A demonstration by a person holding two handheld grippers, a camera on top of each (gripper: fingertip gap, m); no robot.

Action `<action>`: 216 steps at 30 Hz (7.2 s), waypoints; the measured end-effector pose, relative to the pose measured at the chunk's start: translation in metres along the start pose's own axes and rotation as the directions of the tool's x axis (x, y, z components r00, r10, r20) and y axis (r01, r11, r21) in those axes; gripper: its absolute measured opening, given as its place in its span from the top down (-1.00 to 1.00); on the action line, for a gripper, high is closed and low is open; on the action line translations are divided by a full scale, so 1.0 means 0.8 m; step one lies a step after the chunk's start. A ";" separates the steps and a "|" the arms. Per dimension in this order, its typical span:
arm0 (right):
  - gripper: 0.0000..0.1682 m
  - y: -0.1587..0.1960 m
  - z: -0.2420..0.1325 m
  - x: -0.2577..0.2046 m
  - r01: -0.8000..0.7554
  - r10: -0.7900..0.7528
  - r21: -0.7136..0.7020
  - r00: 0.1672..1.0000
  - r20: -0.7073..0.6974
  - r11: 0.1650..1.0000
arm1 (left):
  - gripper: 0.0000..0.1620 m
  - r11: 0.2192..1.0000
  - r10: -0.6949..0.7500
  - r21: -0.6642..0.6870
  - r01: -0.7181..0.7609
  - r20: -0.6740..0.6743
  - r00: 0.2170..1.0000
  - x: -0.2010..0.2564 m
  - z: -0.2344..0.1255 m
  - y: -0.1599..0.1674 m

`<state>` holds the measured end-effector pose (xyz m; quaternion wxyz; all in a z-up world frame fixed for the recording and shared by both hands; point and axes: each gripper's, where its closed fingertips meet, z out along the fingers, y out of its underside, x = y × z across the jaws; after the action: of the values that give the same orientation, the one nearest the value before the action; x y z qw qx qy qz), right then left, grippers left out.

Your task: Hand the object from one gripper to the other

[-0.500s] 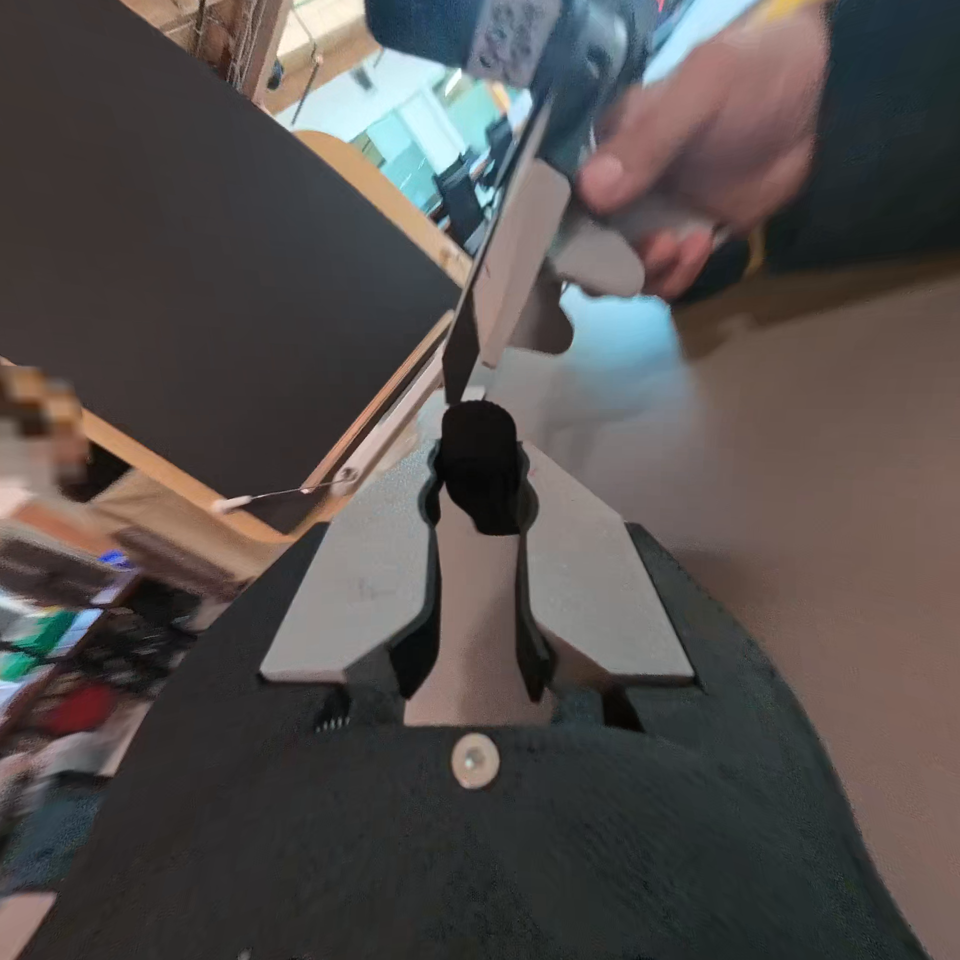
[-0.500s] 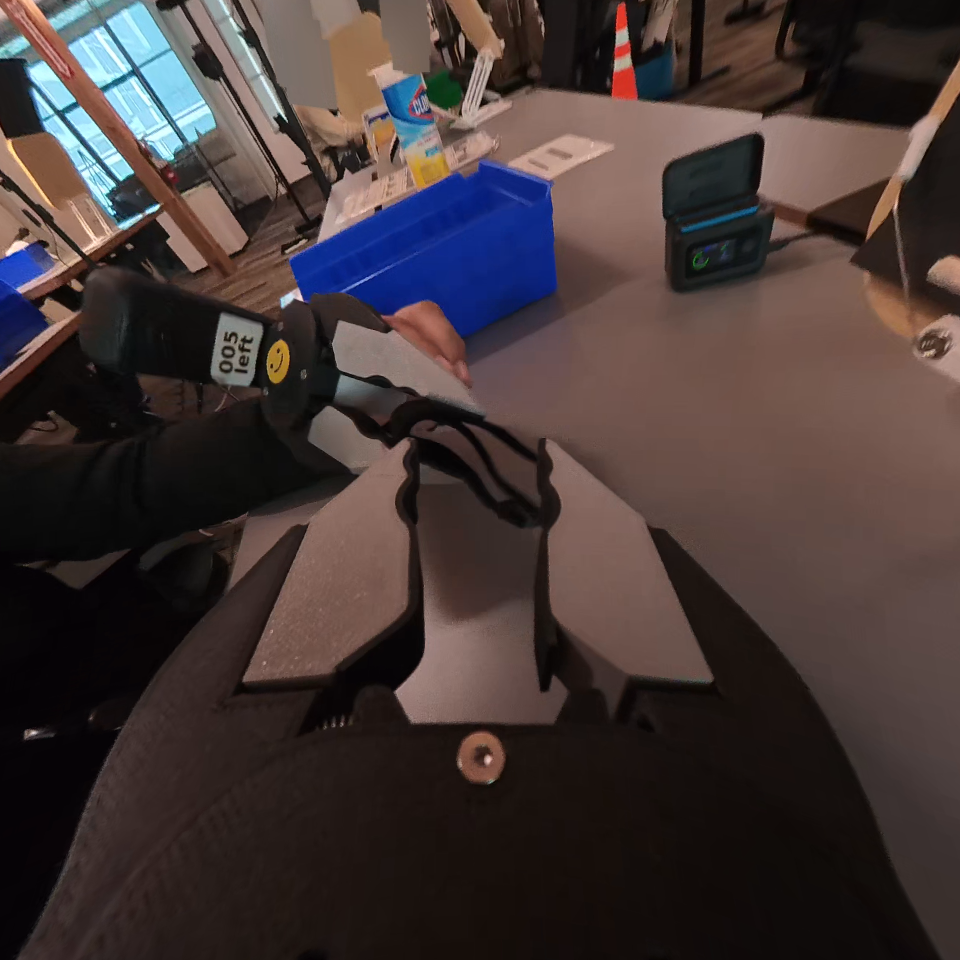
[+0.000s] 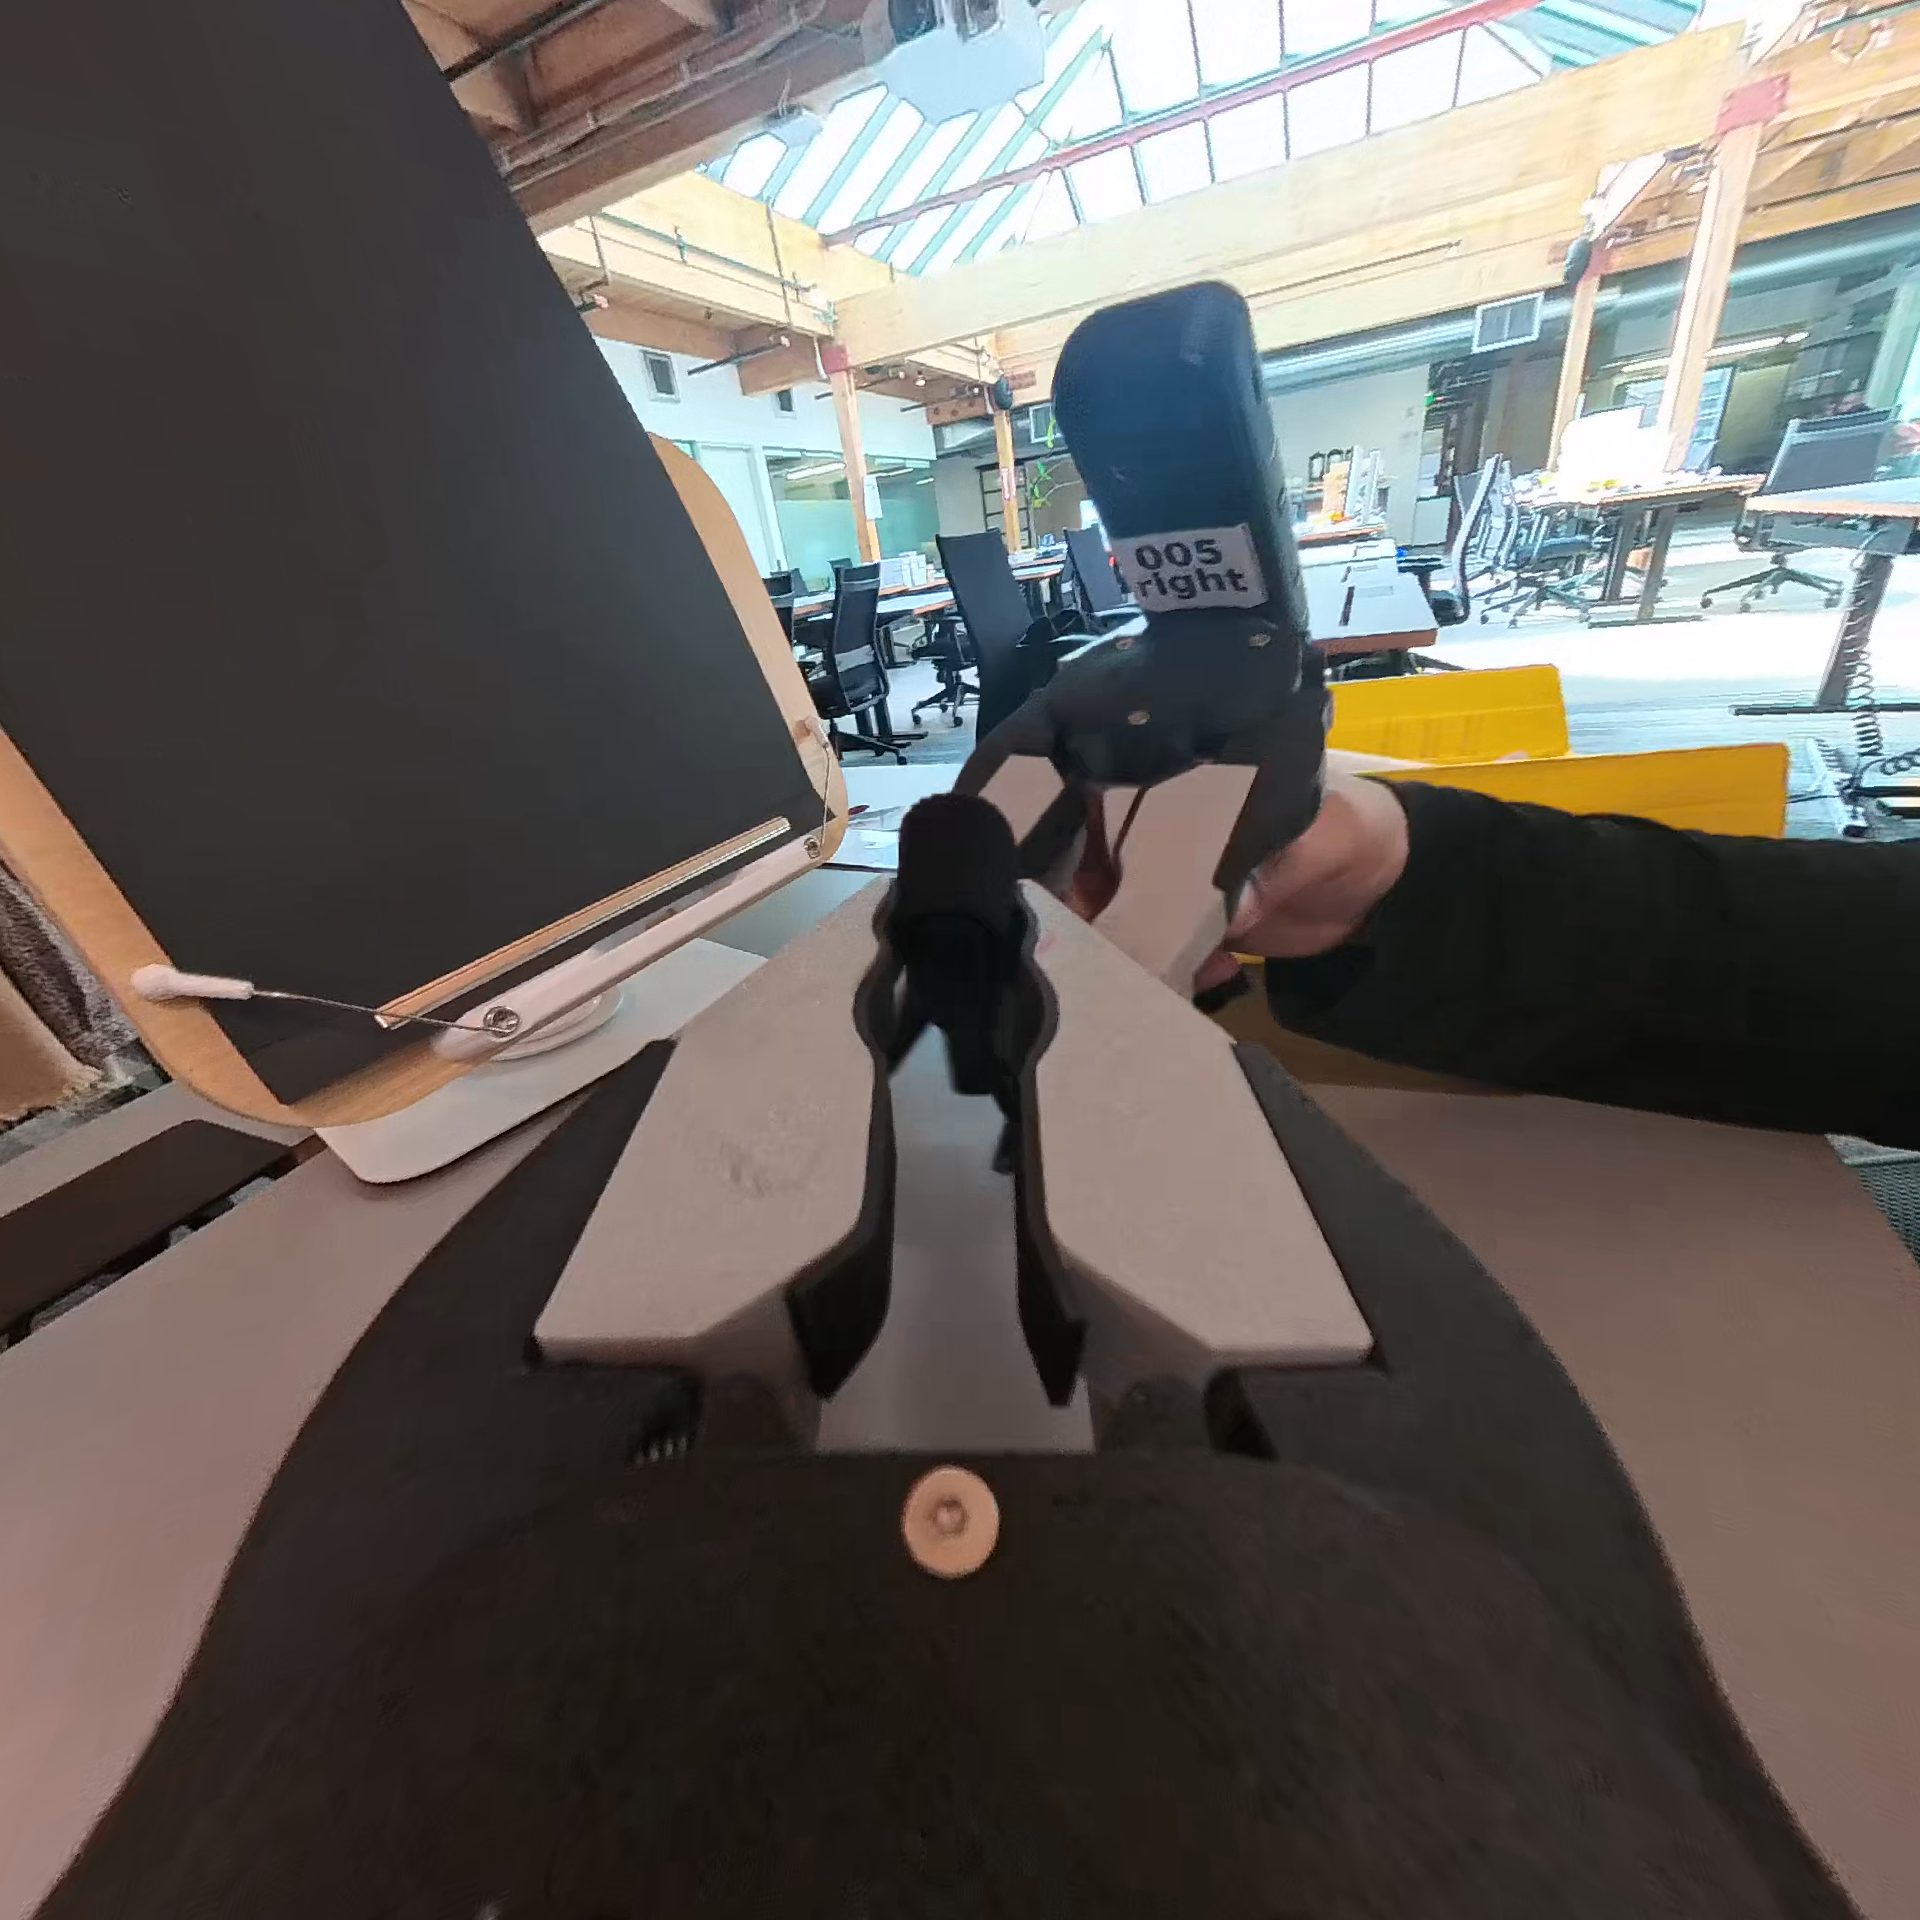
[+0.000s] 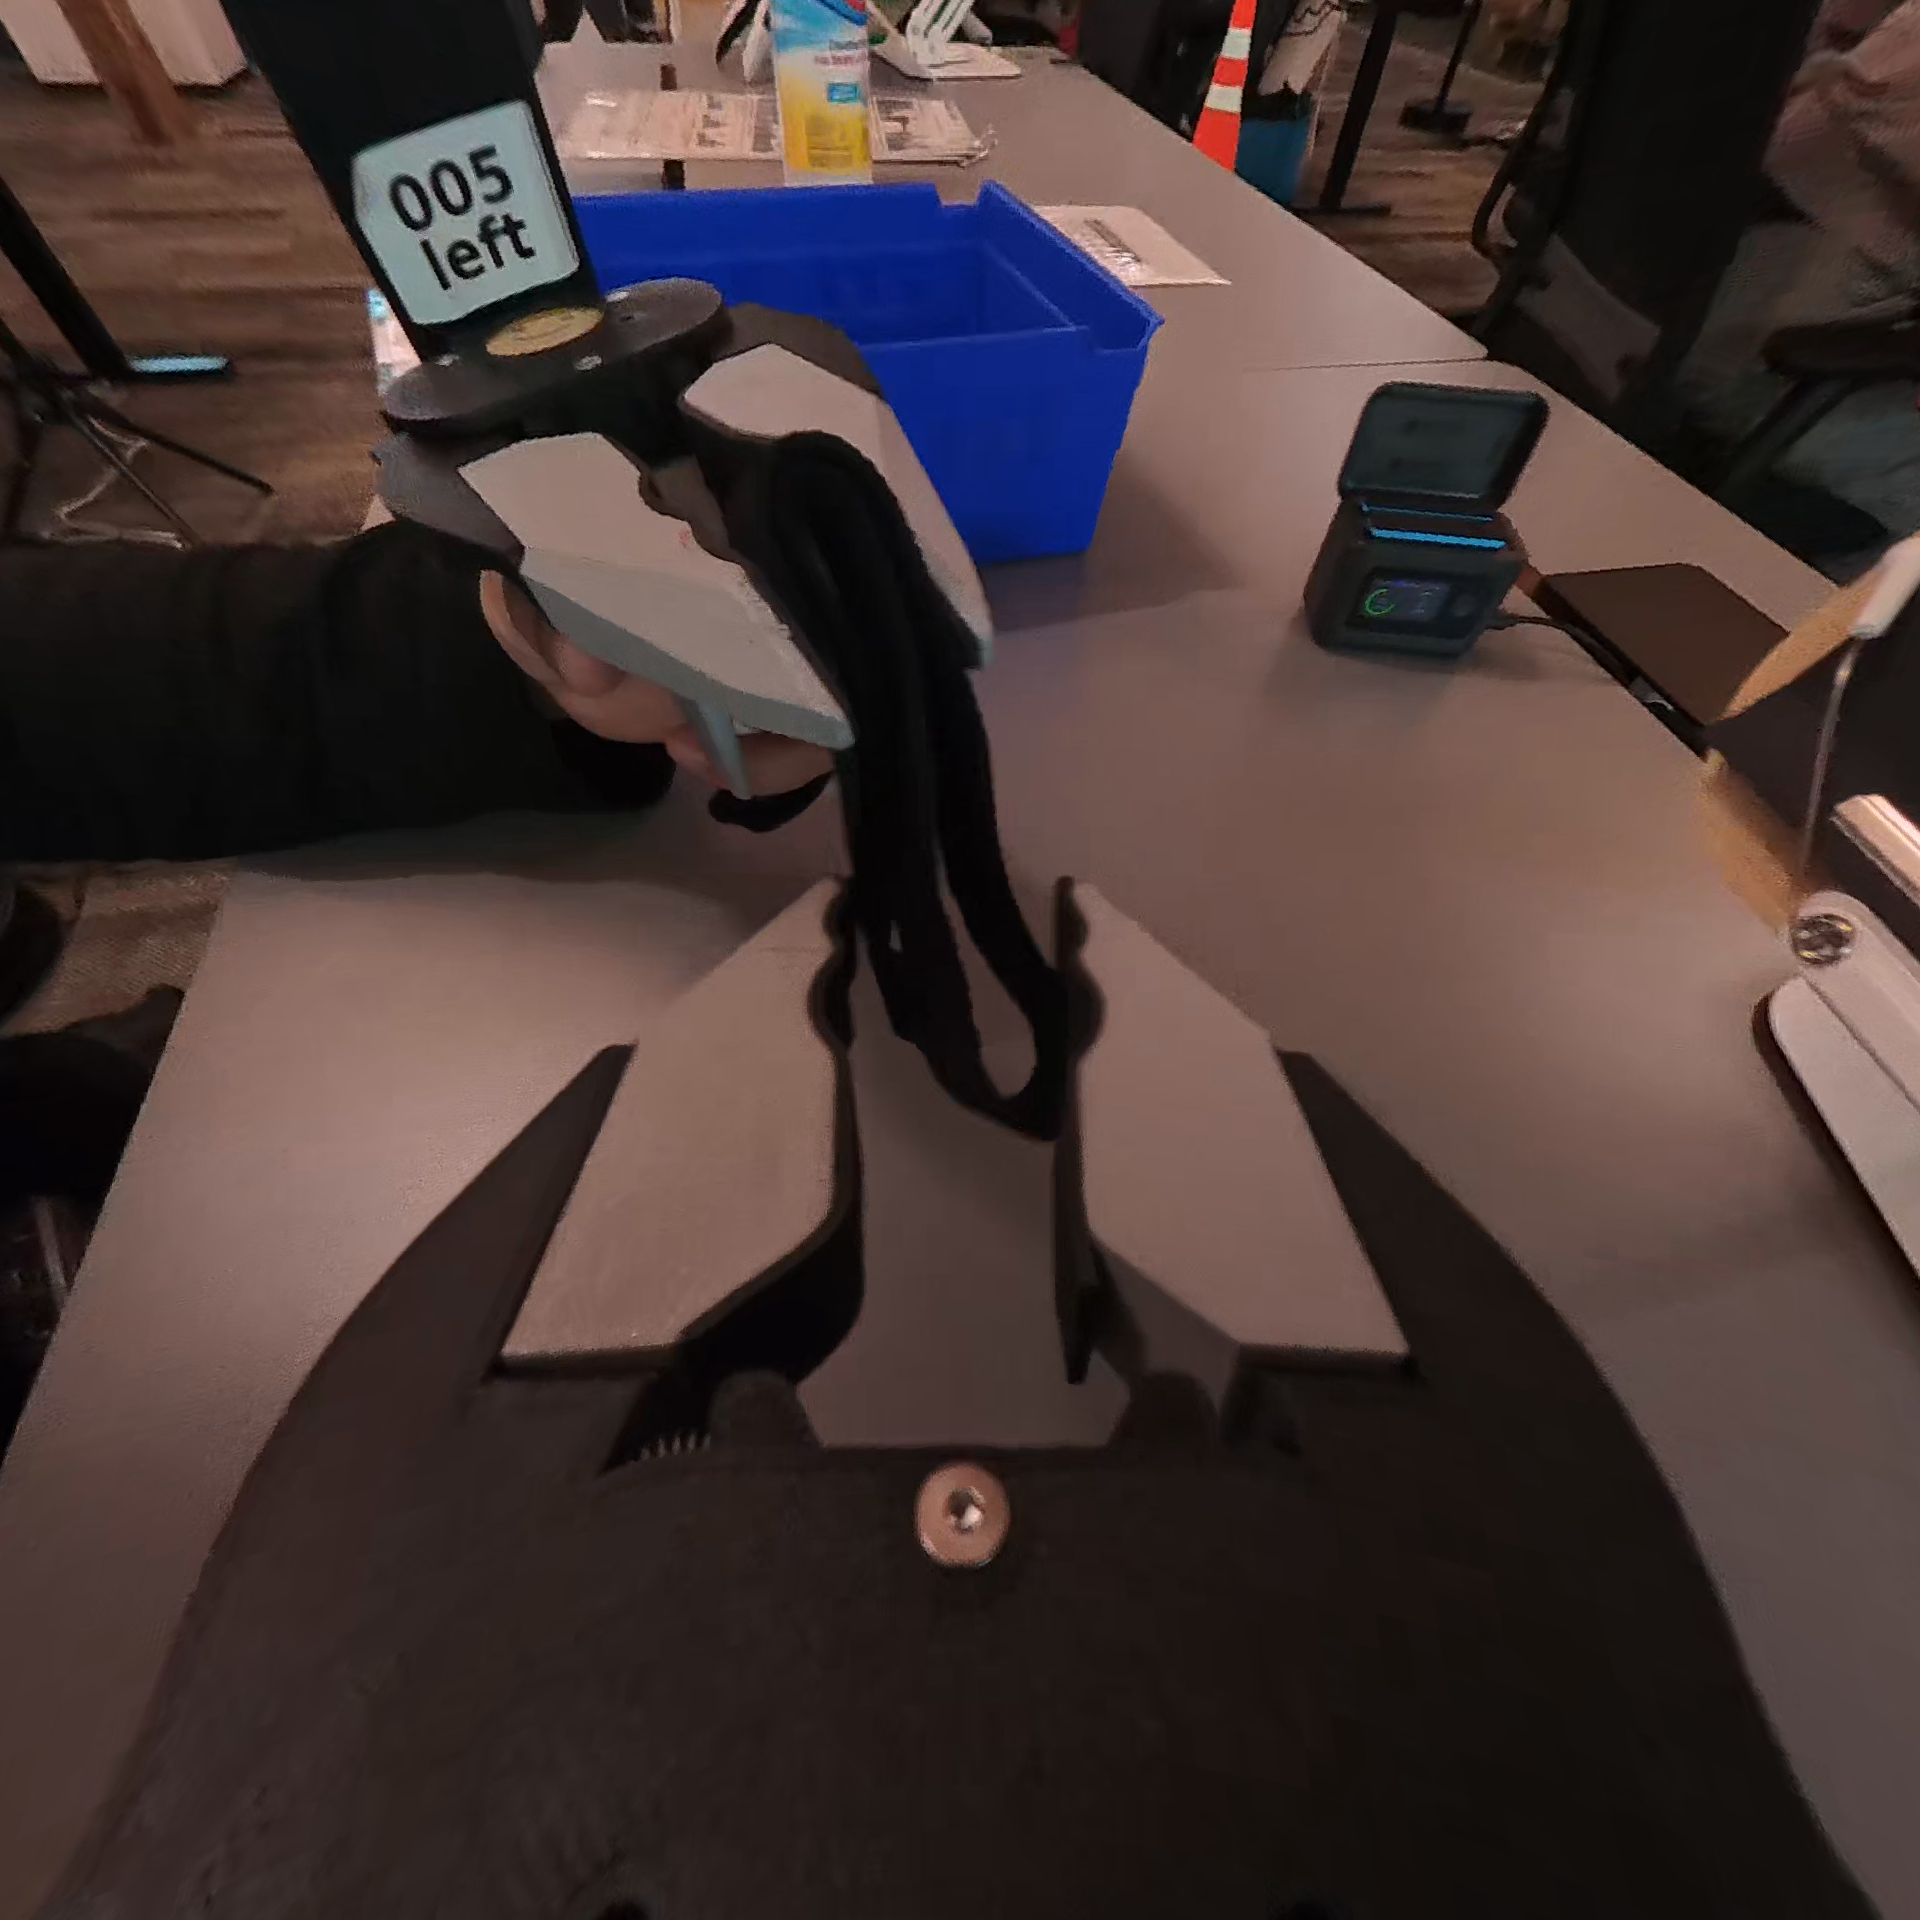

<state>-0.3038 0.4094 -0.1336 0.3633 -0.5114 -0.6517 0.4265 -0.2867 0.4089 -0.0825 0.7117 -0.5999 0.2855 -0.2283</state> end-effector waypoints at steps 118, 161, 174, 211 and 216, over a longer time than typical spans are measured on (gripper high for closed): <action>0.98 -0.018 -0.058 0.083 -0.030 0.075 0.144 0.943 -0.323 0.989 | 0.54 0.908 0.415 -0.184 -0.377 0.270 0.869 -0.016 0.021 0.036; 0.97 0.014 -0.010 0.051 0.601 -0.709 -0.377 0.597 -0.375 0.705 | 0.75 0.983 0.006 -0.180 0.023 0.161 0.987 -0.020 0.017 0.055; 0.72 -0.001 -0.025 0.048 0.507 -0.539 -0.191 0.748 -0.387 0.841 | 0.76 0.991 -0.090 -0.072 0.114 0.282 0.955 -0.061 -0.004 0.036; 0.16 0.032 0.012 0.062 0.046 -0.113 -0.181 0.917 -0.382 0.982 | 0.75 0.992 -0.072 0.123 0.023 0.415 0.907 -0.092 -0.032 -0.010; 0.31 -0.022 -0.015 0.041 -0.364 0.381 0.197 0.923 -0.051 0.910 | 0.75 0.985 -0.020 0.161 -0.053 0.423 0.906 -0.086 -0.035 -0.027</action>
<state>-0.3064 0.4417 -0.1119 0.3493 -0.6089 -0.4832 0.5231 -0.3559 0.4309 -0.0558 0.8068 -0.5702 0.1091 -0.1100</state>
